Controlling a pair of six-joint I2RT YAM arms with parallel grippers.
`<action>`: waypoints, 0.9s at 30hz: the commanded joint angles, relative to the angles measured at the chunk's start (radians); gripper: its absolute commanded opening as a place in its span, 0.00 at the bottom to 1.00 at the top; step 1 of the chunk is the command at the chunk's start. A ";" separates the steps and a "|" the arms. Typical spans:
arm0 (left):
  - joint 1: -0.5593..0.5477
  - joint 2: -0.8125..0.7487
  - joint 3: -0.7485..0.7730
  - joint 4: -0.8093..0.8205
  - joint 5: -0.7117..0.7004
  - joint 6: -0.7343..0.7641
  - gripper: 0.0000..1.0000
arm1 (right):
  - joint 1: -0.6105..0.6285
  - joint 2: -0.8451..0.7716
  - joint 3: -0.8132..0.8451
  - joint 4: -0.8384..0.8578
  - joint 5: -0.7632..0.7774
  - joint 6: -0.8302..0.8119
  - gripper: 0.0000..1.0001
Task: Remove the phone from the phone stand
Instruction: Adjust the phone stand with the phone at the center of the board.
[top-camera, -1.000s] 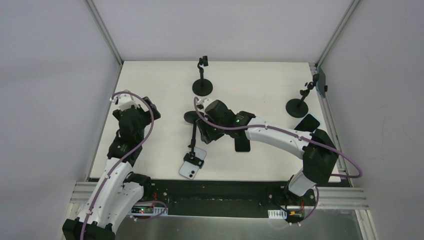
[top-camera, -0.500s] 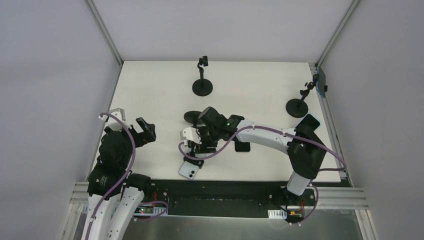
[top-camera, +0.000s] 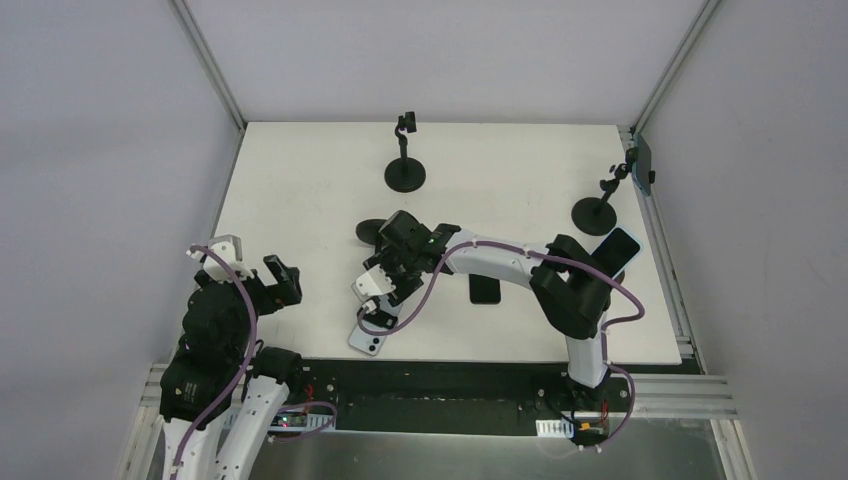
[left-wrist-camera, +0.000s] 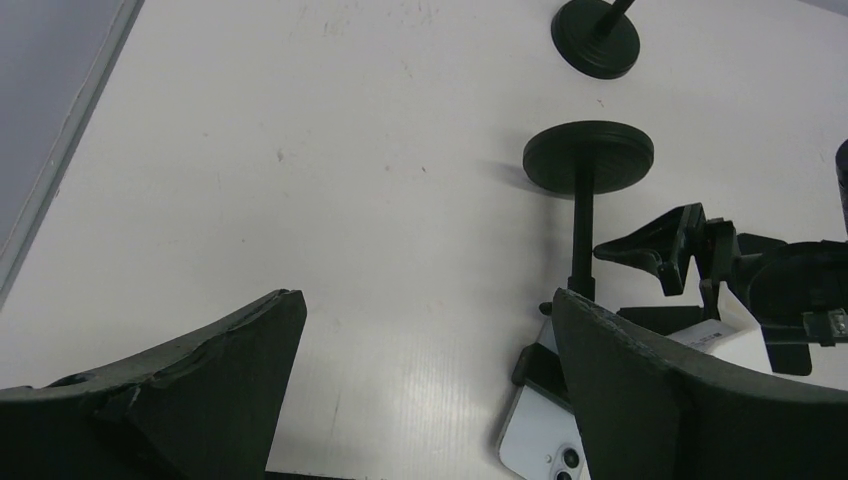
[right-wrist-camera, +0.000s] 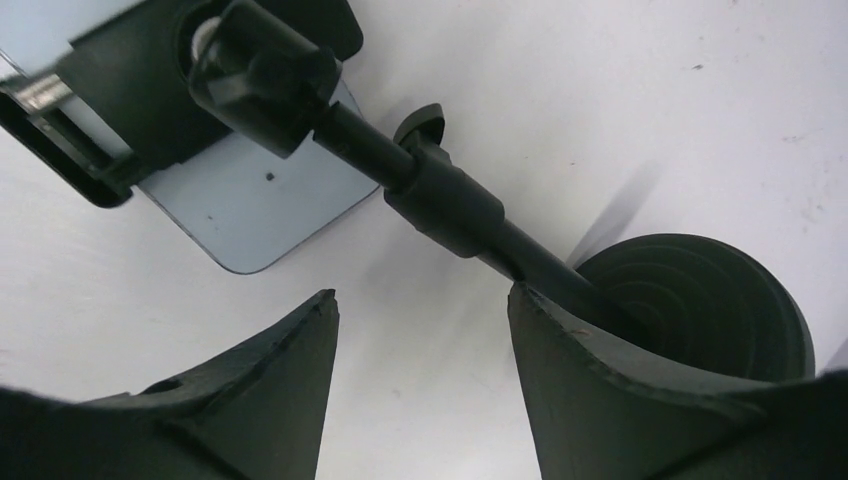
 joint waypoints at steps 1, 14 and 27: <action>0.007 -0.011 0.042 -0.043 -0.021 0.039 1.00 | -0.003 0.046 0.083 -0.009 -0.005 -0.129 0.65; 0.007 -0.038 0.052 -0.085 -0.049 0.043 1.00 | -0.006 -0.003 0.153 -0.101 -0.027 -0.164 0.65; 0.007 -0.048 0.057 -0.095 -0.044 0.023 1.00 | -0.005 0.183 0.318 -0.187 -0.086 -0.170 0.64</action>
